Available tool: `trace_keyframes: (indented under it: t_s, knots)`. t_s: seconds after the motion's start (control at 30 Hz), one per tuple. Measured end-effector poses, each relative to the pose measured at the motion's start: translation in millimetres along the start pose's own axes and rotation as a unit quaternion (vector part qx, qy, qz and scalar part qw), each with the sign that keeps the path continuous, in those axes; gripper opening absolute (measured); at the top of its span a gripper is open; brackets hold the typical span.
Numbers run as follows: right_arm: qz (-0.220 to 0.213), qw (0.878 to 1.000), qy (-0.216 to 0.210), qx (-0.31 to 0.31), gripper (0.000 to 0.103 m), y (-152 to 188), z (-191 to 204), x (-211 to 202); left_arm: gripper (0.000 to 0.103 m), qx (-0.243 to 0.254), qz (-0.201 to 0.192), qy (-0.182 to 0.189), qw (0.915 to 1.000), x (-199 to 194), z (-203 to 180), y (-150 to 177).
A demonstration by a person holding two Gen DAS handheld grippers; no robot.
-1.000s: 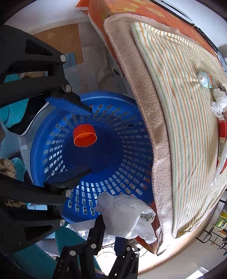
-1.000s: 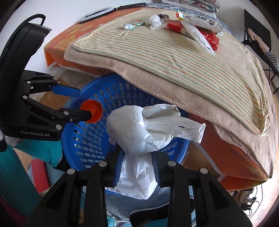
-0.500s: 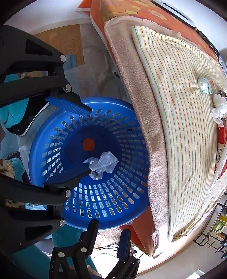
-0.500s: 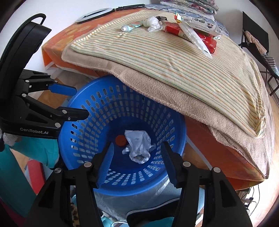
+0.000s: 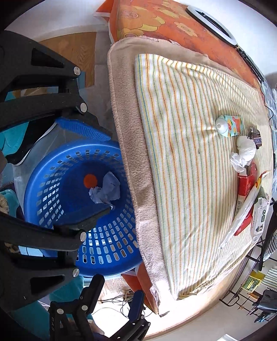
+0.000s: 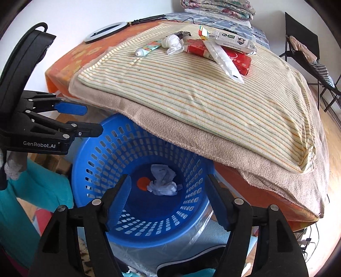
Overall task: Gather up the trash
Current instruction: 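Move both open tools back up over the towel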
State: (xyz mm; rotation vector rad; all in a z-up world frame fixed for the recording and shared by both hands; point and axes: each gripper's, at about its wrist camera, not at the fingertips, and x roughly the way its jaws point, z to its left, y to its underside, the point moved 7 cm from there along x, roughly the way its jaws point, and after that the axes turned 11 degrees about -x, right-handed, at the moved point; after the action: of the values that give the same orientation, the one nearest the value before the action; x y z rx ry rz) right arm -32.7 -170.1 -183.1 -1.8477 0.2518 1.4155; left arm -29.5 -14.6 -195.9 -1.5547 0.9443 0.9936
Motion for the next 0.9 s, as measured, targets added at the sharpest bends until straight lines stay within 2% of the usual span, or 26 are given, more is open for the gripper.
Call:
trace_keyframes:
  t_s: [0.03, 0.1, 0.4, 0.6, 0.8, 0.9]
  knots:
    - [-0.002, 1.000, -0.001, 0.004, 0.073, -3, -3, -2, 0.069, -0.005, -0.003, 0.001, 1.0000, -2, 1, -7]
    - [-0.008, 1.000, -0.002, 0.014, 0.073, -10, -9, -6, 0.072, -0.016, -0.011, 0.002, 0.9998, -8, 6, -20]
    - [-0.044, 0.997, 0.007, 0.057, 0.074, -49, -52, -27, 0.072, -0.014, -0.045, -0.014, 0.9988, -25, 17, -77]
    - [-0.064, 0.994, 0.035, 0.080, 0.079, -79, -95, -35, 0.072, -0.030, -0.045, -0.016, 0.9984, -17, 31, -106]
    - [-0.082, 0.988, 0.036, 0.128, 0.079, -108, -148, -33, 0.072, -0.042, -0.042, -0.013, 0.9982, -9, 37, -127]
    - [-0.091, 0.986, 0.051, 0.133, 0.079, -124, -172, -29, 0.072, -0.037, -0.044, -0.015, 0.9982, -5, 36, -137]
